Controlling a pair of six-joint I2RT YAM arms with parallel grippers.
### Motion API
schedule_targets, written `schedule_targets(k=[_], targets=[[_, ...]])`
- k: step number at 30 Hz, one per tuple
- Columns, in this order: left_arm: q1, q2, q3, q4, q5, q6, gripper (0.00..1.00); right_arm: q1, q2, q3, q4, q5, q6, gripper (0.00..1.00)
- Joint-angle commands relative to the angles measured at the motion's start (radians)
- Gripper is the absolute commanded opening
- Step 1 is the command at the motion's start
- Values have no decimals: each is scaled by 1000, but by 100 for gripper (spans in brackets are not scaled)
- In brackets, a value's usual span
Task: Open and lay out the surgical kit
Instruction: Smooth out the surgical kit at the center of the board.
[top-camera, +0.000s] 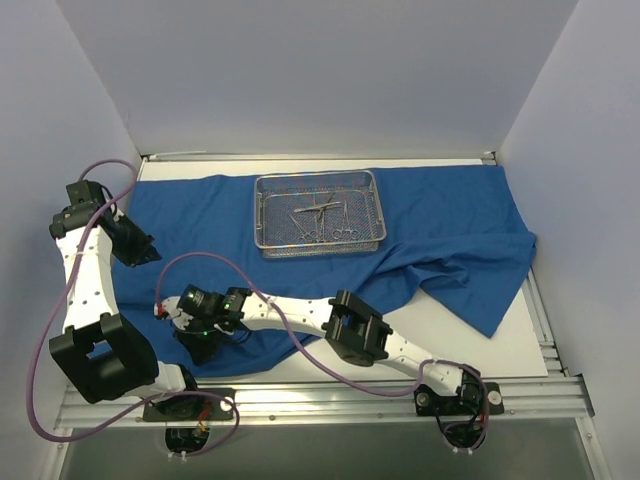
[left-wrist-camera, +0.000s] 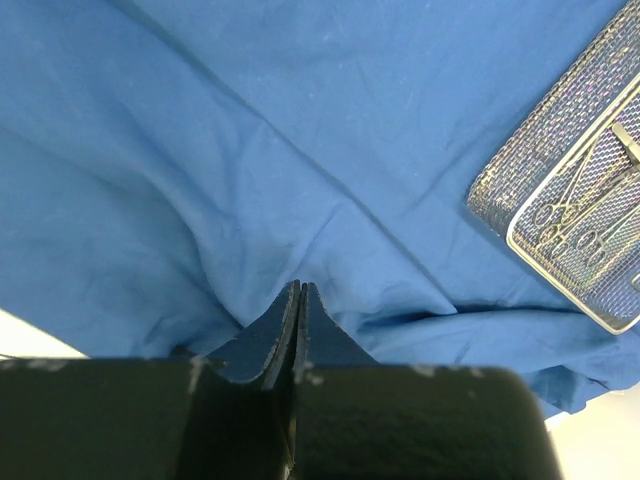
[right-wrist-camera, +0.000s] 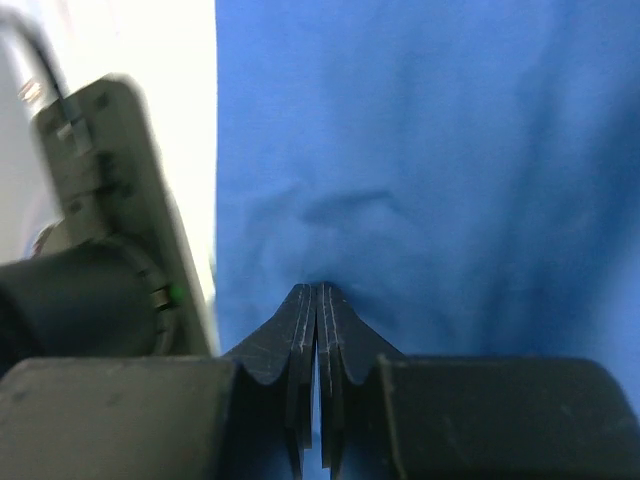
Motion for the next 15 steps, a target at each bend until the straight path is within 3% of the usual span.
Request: schedule_targets(k=[1,7,15], targets=[[3,-36,-6,-9,18,18,2,34,-23,-43,-40,-111,-53,0],[3,-30,-24,27,37,7,2,-7,-153,-195,11,-174,-53,0],[0,37,-32,100,98,-20,2,-178,-359,-305,146,33,168,0]])
